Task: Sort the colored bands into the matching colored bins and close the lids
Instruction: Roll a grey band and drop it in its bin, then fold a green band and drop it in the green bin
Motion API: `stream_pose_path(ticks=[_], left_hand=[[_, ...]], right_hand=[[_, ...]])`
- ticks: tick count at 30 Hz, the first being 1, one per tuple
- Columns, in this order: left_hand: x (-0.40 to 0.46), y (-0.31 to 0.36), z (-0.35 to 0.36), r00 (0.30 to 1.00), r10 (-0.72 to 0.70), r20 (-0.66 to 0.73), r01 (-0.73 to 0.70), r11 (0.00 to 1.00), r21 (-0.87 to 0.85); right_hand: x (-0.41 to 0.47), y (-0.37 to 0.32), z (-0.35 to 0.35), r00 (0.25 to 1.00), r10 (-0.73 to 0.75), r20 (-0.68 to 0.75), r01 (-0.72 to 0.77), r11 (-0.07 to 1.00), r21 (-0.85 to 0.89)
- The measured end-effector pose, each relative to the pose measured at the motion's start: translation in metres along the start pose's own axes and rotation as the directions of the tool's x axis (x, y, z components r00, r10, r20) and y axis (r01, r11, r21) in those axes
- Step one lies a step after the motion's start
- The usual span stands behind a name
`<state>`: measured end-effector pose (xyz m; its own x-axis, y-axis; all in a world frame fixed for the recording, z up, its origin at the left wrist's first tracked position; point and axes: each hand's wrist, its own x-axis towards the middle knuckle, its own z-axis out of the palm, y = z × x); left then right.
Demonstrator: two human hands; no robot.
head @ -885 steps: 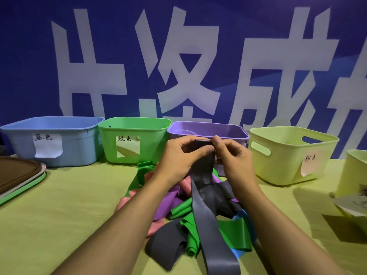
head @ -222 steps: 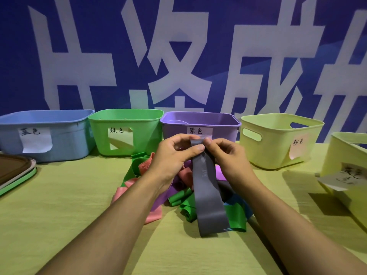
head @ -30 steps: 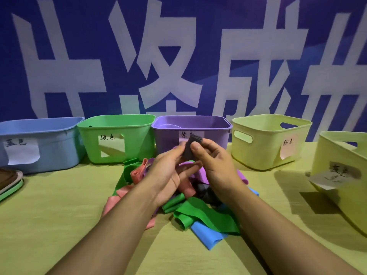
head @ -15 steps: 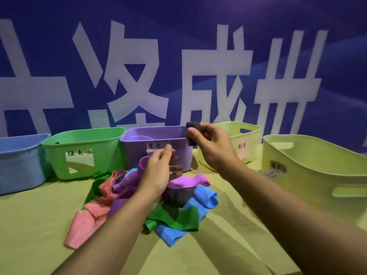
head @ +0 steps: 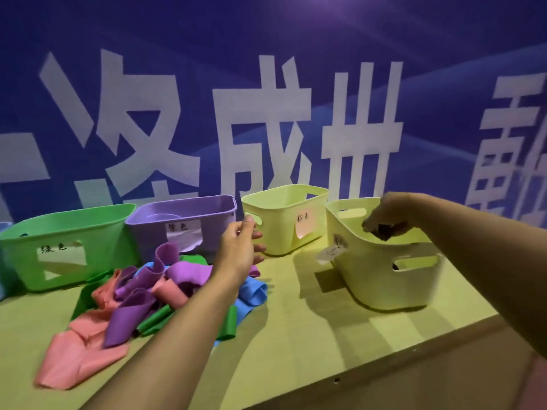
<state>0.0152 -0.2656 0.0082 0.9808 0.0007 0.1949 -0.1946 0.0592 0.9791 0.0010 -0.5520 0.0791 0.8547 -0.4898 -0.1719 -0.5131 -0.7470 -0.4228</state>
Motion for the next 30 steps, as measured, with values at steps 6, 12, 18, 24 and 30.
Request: stream_pose_path(ticks=[6, 12, 18, 24, 30], left_hand=[[-0.004, -0.005, 0.000, 1.000, -0.013, -0.008, 0.014, 0.998, 0.056], [-0.002, -0.005, -0.004, 1.000, -0.002, -0.013, 0.003, 0.998, 0.064], [0.002, -0.001, -0.024, 0.999, 0.017, -0.033, -0.014, 0.996, 0.084], [0.006, -0.008, -0.065, 0.993, 0.003, -0.120, 0.010, 0.994, 0.109], [0.001, -0.012, -0.108, 0.985, 0.005, -0.170, 0.018, 0.990, 0.136]], right_hand=[[-0.004, 0.020, 0.012, 0.986, 0.042, 0.158, -0.010, 0.981, -0.195], [-0.004, 0.021, 0.006, 0.983, 0.060, 0.176, -0.052, 0.998, -0.047], [-0.018, -0.023, -0.007, 0.941, -0.245, -0.234, 0.291, 0.937, 0.192], [-0.070, -0.113, 0.049, 0.819, -0.568, -0.085, 0.573, 0.795, 0.201], [-0.078, -0.151, 0.145, 0.742, -0.656, 0.141, 0.658, 0.752, 0.034]])
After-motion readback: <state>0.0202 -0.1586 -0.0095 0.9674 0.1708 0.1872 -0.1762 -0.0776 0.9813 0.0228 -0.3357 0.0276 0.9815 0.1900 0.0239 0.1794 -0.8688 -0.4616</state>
